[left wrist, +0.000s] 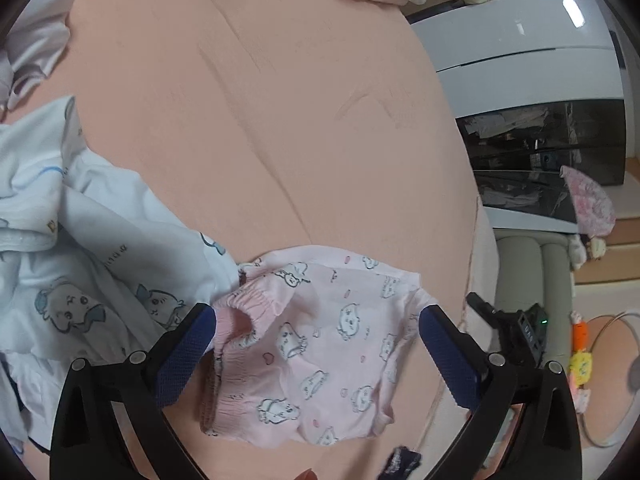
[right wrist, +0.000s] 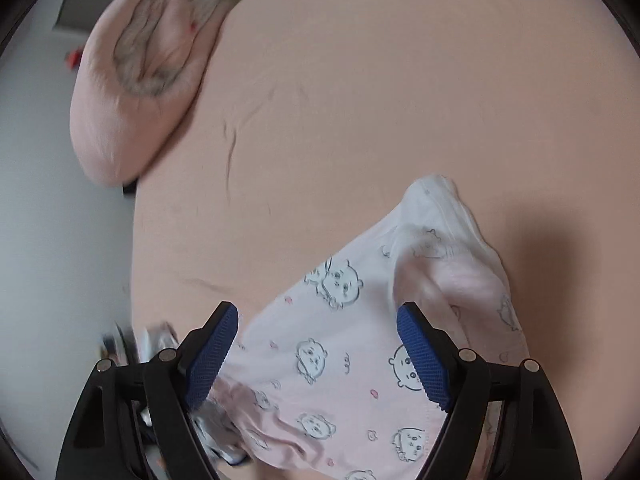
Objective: Fold clothes
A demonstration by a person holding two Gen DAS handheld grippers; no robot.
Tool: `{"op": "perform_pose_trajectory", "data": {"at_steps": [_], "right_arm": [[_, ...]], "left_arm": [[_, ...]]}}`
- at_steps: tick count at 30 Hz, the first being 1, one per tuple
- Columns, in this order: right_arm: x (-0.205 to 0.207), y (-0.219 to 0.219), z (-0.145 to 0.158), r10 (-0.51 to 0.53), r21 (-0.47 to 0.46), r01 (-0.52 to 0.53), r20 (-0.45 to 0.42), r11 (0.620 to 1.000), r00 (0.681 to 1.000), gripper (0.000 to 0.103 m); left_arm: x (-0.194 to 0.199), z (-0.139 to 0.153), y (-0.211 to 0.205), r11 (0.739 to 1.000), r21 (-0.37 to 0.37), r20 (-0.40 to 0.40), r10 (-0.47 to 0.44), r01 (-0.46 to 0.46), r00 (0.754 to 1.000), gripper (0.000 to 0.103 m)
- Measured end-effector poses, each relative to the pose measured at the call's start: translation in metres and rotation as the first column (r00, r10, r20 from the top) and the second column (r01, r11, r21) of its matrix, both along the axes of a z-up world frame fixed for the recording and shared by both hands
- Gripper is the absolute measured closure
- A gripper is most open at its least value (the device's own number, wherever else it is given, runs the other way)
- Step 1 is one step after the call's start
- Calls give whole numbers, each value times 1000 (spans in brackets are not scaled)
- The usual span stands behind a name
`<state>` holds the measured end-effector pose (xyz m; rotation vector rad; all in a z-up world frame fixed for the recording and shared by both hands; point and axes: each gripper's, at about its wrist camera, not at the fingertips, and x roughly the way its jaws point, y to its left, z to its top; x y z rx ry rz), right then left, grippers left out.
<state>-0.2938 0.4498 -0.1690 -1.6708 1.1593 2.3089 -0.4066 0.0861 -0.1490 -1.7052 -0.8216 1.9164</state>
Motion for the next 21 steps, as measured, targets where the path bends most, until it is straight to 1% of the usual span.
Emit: {"op": "perform_pose_trajectory", "data": {"at_steps": [2,4,6,7,10,12,14,16,19,20,21], "right_arm": [[1,3,5,-4,118,1,32,993,999,21],[3,5,9,-13,234,-3,63,972,998,21],[7,6,11,9,289,-27,63,957,998,21],[9,7,10,19,301,-39,67,953,998,21],[18,7,7,31,314,-52,71,948,997,21],[25,6,6,37,315,-51,49,948,998,21],[34,5,7,26,307,-31,22,951,999,21],[46,5,10,15,307,-6,-28,952,999,21],[58,2,15,7,285,27,-116,958,993,21],[62,0,16,12,233,29,-171,972,985,22],[65,-3,16,19,192,20,-202,981,979,22]], "left_arm": [[4,0,2,1000,-17,-11,-16,16,1000,0],[5,-4,5,999,-24,-16,-37,36,999,0],[7,-3,2,998,-42,-33,-55,54,998,0],[9,-2,4,996,-62,-46,-68,65,997,0],[17,-2,10,984,-144,-87,-119,106,989,0],[24,2,15,970,-206,-130,-158,129,979,0],[34,9,21,953,-267,-187,-194,140,963,0],[44,16,26,934,-326,-244,-231,144,942,0],[59,20,31,927,-339,-277,-261,160,925,0],[66,21,31,930,-331,-294,-263,160,919,0],[73,23,31,932,-324,-311,-264,159,913,0]]}}
